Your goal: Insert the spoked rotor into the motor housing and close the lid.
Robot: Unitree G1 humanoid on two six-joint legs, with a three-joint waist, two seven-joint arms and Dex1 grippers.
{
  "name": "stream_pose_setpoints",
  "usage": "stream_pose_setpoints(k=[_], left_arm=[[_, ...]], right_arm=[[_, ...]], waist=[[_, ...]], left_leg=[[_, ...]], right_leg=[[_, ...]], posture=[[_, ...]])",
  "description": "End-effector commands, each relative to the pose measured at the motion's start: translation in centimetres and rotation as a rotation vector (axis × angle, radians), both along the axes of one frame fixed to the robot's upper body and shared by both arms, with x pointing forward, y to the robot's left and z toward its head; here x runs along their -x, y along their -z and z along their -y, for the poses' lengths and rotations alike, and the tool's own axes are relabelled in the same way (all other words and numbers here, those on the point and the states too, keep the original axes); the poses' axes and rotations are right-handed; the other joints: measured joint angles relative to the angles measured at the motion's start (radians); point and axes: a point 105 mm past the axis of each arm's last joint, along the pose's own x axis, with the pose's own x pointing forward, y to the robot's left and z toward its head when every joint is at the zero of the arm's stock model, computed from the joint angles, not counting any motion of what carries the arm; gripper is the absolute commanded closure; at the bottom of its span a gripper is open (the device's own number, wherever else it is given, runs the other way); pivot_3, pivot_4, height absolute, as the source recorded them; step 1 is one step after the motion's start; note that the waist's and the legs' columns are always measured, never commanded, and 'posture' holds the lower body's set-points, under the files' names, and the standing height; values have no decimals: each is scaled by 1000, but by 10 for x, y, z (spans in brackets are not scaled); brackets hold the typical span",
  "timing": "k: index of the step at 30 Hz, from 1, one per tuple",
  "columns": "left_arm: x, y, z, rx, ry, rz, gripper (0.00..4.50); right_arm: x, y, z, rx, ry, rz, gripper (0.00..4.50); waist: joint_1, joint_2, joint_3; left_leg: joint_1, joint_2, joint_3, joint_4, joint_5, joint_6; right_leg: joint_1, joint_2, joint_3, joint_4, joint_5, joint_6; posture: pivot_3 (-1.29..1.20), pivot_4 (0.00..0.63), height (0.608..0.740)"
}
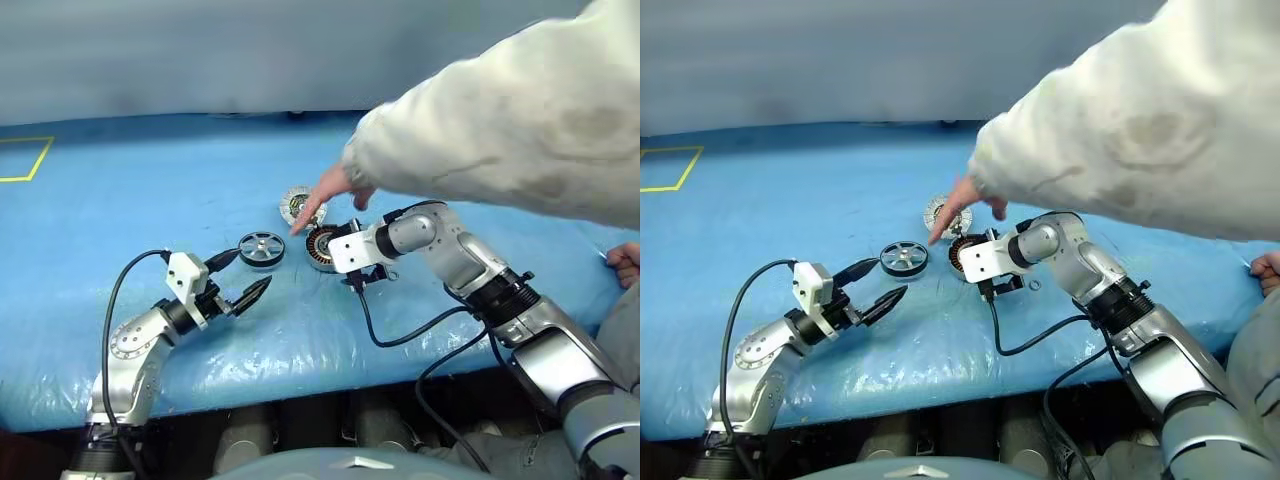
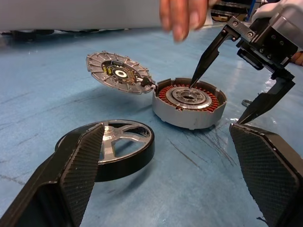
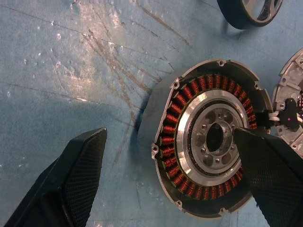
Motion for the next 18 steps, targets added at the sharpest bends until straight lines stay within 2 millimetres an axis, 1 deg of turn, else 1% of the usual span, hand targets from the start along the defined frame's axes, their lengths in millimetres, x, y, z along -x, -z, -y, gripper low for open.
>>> stream_pose_setpoints(k=[1, 9, 18], left_arm=[[0, -12, 0, 8, -7, 53, 0], [-2, -11, 2, 8, 3, 50, 0], [-2, -11, 3, 3, 8, 48, 0]], right_arm=[[-4, -10, -2, -10, -14, 31, 58], [-8, -17, 2, -56, 28, 46, 58], [-12, -27, 1, -126, 64, 63, 58]], waist=[[0, 0, 0], [-1, 0, 0], [-1, 0, 0]], left_leg=[[0, 0, 0, 0, 0, 0], [0, 0, 0, 0, 0, 0], [0, 0, 0, 0, 0, 0]], right_leg=[[0, 0, 0, 0, 0, 0], [0, 0, 0, 0, 0, 0], [0, 0, 0, 0, 0, 0]], posture=[[0, 150, 740], [0, 150, 740], [0, 150, 740]])
